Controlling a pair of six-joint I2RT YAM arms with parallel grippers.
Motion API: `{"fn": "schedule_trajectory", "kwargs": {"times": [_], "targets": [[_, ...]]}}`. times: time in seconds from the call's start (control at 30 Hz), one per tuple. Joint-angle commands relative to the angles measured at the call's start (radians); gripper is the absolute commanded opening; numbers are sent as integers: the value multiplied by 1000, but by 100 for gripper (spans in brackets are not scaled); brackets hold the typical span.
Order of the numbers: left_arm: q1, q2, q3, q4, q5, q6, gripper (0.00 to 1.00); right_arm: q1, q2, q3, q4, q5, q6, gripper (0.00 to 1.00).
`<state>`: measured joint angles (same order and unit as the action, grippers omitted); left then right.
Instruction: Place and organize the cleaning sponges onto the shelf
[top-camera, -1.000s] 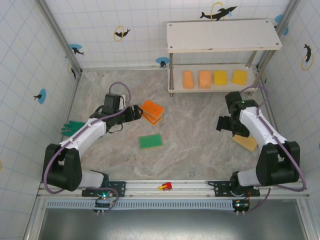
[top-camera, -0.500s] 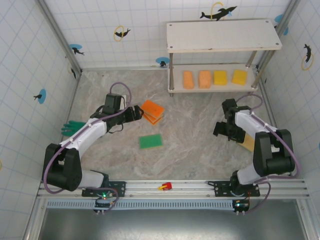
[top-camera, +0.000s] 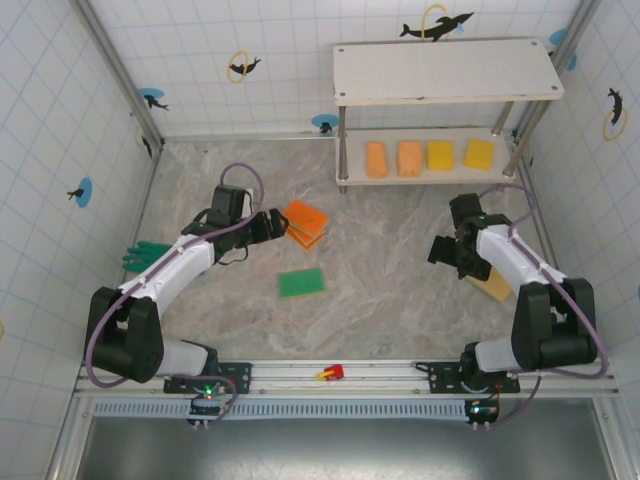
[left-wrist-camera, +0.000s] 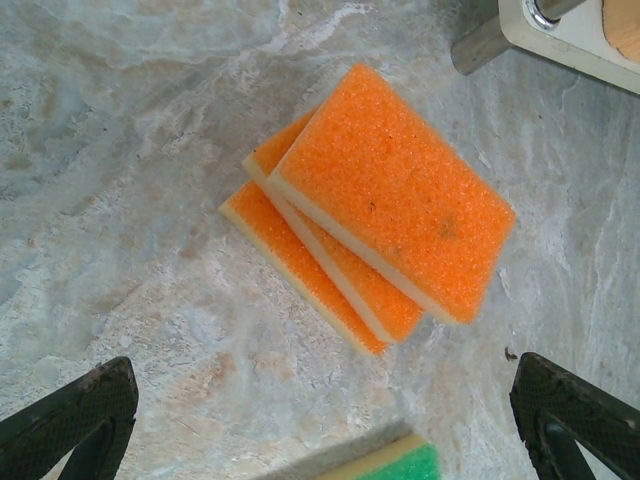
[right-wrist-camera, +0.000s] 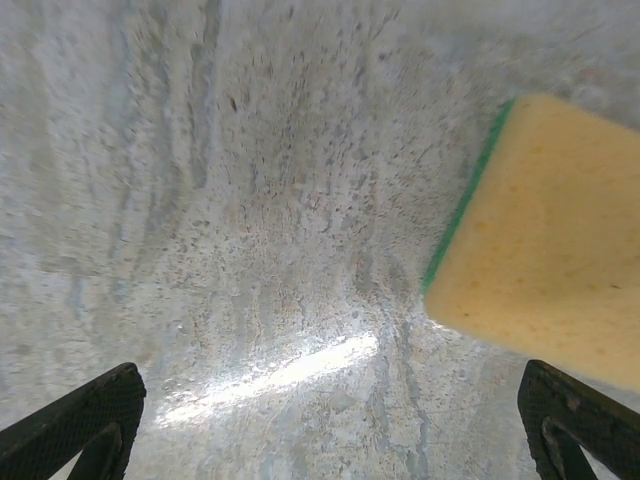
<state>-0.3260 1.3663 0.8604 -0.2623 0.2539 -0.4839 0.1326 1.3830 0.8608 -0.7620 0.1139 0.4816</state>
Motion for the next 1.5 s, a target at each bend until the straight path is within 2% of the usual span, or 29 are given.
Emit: {"fn": "schedule_trajectory", "kwargs": {"times": [0.0, 0.23, 0.4, 0.77, 0.97, 1.07, 1.23, 1.33, 1.4, 1.47], "targets": [[-8, 10, 36, -22, -10, -17, 97, -48, -47, 4, -28, 7, 0, 99], [-15, 13, 51, -27, -13, -12, 97, -131, 33, -49, 20, -9, -25, 99], [-14, 1, 48, -37, -27, -14, 97, -123, 111, -41, 61, -21, -29, 99], [-14, -41, 33, -64, -61, -25, 97, 62, 275, 99, 133, -96, -2, 99], [-15, -52, 32, -69, -67, -30, 97, 161, 322, 167, 222, -238, -5, 99], [-16, -50, 34, -69, -67, -30, 97, 214, 313, 211, 231, -276, -59, 100], [-14, -50, 36, -71, -65, -29, 97, 242, 240, 267, 149, -200, -192, 99], [-16, -49, 37, -70, -65, -27, 97, 244, 230, 328, 14, -136, -377, 99], [-16, -47, 38, -66, -63, -28, 97, 251, 237, 366, -80, -40, -511, 99], [-16, -44, 35, -60, -59, -30, 97, 262, 233, 374, -103, 34, -627, 99]]}}
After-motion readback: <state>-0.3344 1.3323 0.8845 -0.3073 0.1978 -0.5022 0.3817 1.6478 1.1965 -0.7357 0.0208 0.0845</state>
